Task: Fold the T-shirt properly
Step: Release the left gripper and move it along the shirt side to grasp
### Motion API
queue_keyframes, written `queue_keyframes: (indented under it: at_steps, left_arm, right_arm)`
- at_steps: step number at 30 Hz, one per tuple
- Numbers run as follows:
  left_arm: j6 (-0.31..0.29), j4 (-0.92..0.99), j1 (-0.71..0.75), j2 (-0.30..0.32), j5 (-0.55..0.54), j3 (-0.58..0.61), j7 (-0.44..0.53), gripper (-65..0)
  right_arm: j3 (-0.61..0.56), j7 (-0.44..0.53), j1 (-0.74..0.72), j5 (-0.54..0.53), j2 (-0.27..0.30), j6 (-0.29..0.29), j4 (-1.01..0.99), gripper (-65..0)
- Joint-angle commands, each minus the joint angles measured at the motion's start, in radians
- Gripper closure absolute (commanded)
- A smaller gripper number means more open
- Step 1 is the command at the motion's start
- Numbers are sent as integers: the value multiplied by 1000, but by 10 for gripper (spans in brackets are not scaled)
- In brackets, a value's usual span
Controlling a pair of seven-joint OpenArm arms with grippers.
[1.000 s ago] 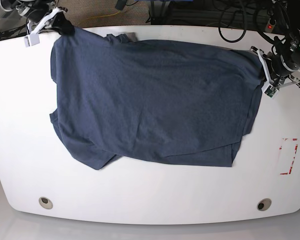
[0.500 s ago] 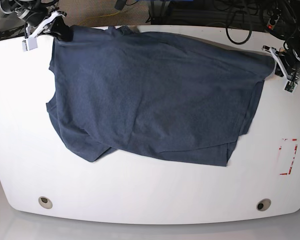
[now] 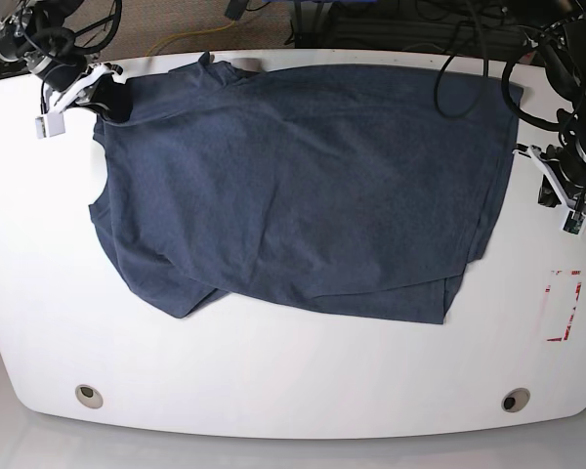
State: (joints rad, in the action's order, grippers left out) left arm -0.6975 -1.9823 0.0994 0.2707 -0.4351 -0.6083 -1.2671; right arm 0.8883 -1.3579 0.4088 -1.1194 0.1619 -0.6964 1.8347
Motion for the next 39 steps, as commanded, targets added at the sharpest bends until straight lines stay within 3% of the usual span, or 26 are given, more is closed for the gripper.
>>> queue_keyframes:
  at_steps: [1,4,8,9,11,13,17,20,32,37,39]
  left_arm:
    - [-1,-12,-3,25,-5,44,8,-6]
    - [-1,18,-3,57,-6,110,10,-6]
    - [-1,90,-42,57,-6,146,10,-14]
    - [-1,119,-68,57,-6,158,10,-44]
    - [-1,168,-100,57,-6,167,10,-110]
    - [-1,239,-158,57,-6,170,13,-229]
    - [-1,358,-260,57,-6,170,53,-397]
    - [-1,458,-330,57,-9,170,102,-457]
    - [-1,995,-559,57,-12,175,304,-490]
    - [-1,1145,-608,51,-17,262,359,-490]
    - [-1,1158,-613,22,-17,279,359,-490]
  right_arm:
    - [-14,19,-8,-23,40,-2,-26,0]
    - [-28,19,-9,-34,63,-2,-80,-32]
    - [-27,19,-23,-24,78,-2,-129,-225]
    - [-27,19,-32,-24,90,-2,-145,-296]
    - [-27,21,-41,-24,104,-2,-158,-376]
    - [-27,21,-73,-23,124,-2,-178,-447]
    - [-28,21,-115,-17,163,-2,-226,-458]
    - [-28,21,-143,11,183,-2,-254,-460]
    - [-30,21,-186,69,187,-2,-257,-460]
    - [-30,21,-213,94,210,-2,-260,-460]
    - [-30,21,-236,121,216,-2,-260,-460]
